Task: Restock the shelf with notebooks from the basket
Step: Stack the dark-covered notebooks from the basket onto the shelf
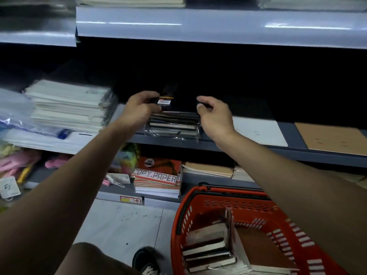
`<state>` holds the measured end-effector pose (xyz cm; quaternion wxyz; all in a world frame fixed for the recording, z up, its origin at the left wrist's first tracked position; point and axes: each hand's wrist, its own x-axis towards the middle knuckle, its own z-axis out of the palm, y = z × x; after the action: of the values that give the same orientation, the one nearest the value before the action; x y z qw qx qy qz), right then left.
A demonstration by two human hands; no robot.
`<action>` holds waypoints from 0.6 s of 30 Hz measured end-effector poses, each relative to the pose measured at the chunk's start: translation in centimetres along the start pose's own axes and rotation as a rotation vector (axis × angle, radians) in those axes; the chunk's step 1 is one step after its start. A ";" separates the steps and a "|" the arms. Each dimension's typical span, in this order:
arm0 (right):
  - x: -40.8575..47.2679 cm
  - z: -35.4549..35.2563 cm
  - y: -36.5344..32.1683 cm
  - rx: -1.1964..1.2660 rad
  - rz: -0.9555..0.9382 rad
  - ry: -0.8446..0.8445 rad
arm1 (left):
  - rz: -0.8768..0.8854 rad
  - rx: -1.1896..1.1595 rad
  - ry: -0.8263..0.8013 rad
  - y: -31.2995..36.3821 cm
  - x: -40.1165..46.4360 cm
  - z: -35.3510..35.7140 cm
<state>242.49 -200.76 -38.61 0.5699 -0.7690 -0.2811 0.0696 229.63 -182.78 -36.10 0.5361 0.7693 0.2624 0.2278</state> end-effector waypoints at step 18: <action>-0.7 0.5 1.3 -0.166 -0.114 -0.025 | 0.212 0.310 0.081 -2.1 -0.8 0.3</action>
<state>242.14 -200.92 -40.12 0.5037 -0.7955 -0.3360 0.0231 228.90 -182.93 -38.25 0.3733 0.8563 0.2332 0.2704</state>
